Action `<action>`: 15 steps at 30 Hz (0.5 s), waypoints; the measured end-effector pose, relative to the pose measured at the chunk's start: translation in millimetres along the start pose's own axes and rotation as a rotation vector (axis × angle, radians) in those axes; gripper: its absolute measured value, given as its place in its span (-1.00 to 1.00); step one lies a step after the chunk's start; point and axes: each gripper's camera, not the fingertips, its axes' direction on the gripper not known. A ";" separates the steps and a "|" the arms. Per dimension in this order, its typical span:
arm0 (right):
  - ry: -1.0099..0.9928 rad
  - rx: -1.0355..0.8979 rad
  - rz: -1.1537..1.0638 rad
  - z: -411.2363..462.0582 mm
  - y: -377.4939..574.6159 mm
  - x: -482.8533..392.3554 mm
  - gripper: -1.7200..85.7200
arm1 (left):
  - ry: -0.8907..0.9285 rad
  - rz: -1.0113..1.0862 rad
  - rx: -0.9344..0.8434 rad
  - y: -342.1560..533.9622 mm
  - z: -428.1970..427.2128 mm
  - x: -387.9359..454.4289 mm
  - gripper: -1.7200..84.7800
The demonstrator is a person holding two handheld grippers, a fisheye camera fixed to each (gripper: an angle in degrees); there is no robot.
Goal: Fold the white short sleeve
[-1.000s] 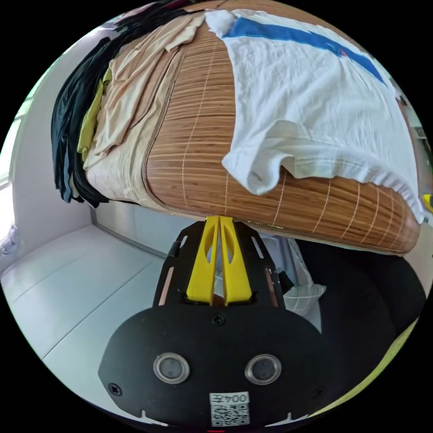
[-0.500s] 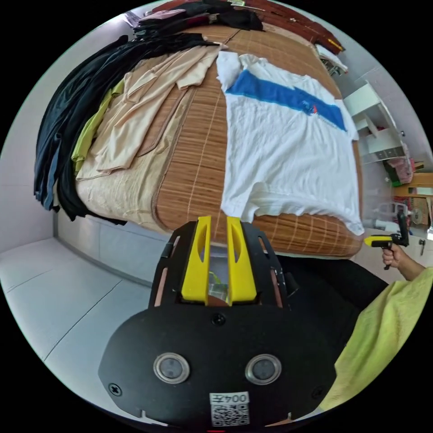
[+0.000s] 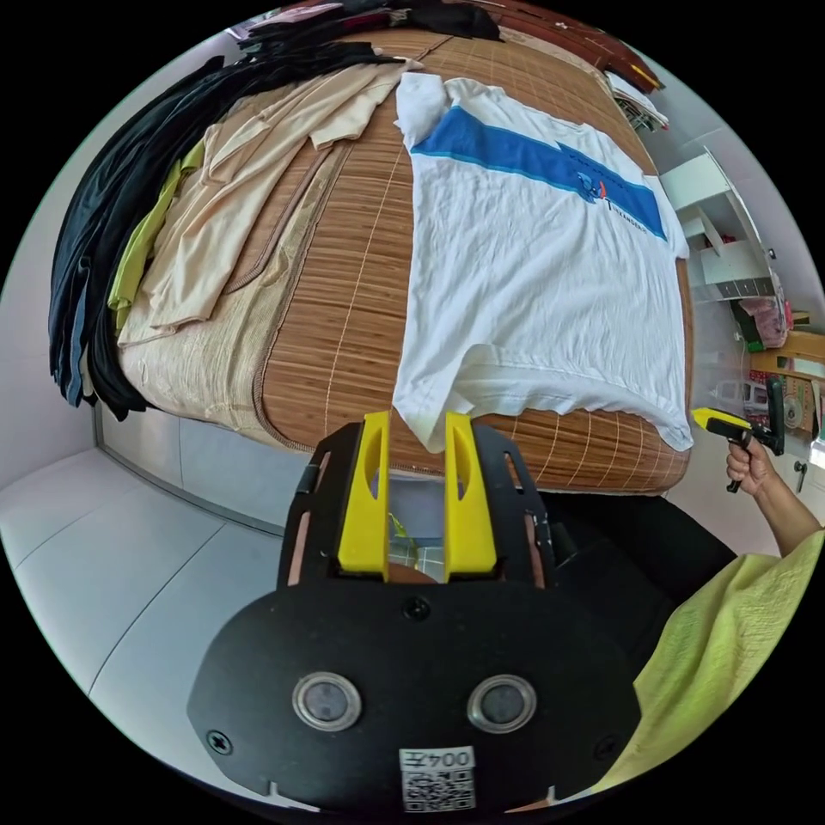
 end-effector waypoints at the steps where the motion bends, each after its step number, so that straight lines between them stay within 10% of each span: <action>1: 0.009 -0.015 -0.008 2.1 1.5 0.8 -0.74 | 0.005 -0.003 -0.003 1.0 1.6 0.4 -0.75; 15: 0.358 -0.121 -0.413 11.5 23.8 -60.8 -0.94 | -0.054 0.082 0.005 -0.5 21.7 26.6 -0.91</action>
